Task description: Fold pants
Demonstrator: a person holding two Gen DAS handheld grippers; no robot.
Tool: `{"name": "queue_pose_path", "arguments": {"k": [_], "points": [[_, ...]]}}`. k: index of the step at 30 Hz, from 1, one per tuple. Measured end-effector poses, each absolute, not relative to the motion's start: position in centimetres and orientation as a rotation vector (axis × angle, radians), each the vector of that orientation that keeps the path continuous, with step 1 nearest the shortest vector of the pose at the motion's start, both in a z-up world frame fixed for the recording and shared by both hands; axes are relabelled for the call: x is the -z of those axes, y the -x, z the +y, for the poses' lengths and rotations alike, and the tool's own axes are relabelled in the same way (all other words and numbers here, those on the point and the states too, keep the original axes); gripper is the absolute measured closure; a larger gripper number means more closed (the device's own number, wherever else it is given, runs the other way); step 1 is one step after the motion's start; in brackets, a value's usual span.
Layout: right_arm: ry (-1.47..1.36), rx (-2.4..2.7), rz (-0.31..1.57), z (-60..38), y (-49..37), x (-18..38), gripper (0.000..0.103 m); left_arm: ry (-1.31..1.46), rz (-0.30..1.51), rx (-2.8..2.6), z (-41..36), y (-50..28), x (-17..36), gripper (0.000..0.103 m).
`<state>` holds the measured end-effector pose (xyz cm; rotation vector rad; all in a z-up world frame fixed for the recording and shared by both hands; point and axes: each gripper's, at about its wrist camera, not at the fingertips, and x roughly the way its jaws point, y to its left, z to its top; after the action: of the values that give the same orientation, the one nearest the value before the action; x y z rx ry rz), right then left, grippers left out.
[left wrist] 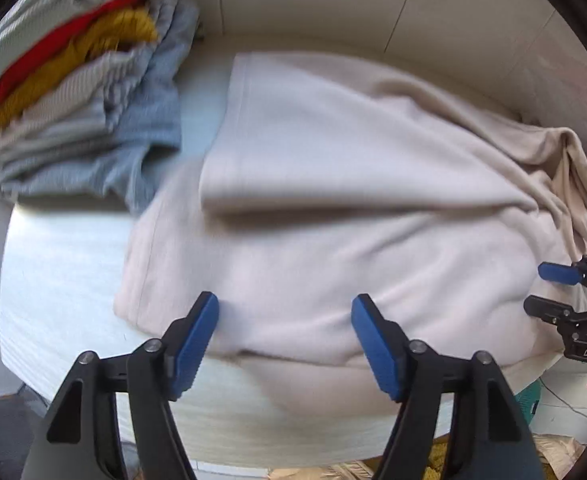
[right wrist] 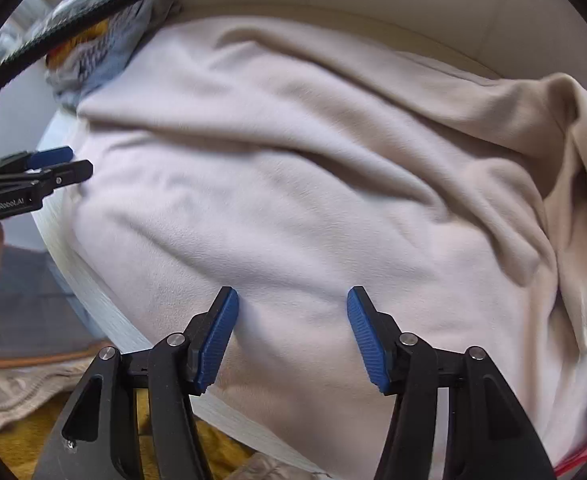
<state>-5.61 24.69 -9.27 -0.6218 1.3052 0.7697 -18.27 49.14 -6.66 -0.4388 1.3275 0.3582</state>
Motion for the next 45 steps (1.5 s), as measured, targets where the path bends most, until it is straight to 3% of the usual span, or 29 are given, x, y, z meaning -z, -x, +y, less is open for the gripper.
{"name": "queue_pose_path", "arguments": {"k": [12, 14, 20, 27, 35, 36, 37, 38, 40, 45], "points": [[0.869, -0.884, 1.326, 24.4, 10.6, 9.2, 0.047, 0.499, 1.325, -0.406, 46.1, 25.2, 6.6, 0.03], [0.849, -0.923, 1.297, 25.6, 10.3, 7.7, 0.055, 0.535, 1.309, -0.413, 46.2, 25.5, 6.7, 0.03], [0.852, -1.026, 1.081, 35.2, 7.0, 3.9, 0.055, 0.617, 1.246, -0.474, 47.7, 26.6, 6.0, 0.034], [0.996, -1.132, 1.021, 48.7, 3.9, 7.7, 0.055, 0.661, 1.195, -0.526, 50.1, 25.7, 5.9, 0.034], [1.112, -1.187, 1.072, 53.2, 5.1, 11.0, 0.055, 0.622, 1.21, -0.572, 48.8, 24.2, 6.8, 0.034], [1.112, -1.177, 1.067, 53.2, 5.3, 10.9, 0.067, 0.623, 1.21, -0.574, 48.7, 24.2, 6.9, 0.034], [1.107, -1.167, 1.05, 53.2, 5.4, 10.6, 0.091, 0.623, 1.212, -0.577, 48.5, 24.0, 7.3, 0.034], [1.128, -1.118, 0.985, 53.1, 5.5, 10.2, 0.099, 0.622, 1.214, -0.579, 48.9, 25.3, 7.1, 0.034], [1.14, -1.043, 0.855, 53.7, 4.9, 9.5, 0.1, 0.611, 1.218, -0.585, 48.4, 25.5, 7.2, 0.034], [1.027, -0.9, 0.916, 55.7, 0.4, 10.1, 0.1, 0.611, 1.225, -0.604, 47.8, 26.6, 7.5, 0.033]]}}
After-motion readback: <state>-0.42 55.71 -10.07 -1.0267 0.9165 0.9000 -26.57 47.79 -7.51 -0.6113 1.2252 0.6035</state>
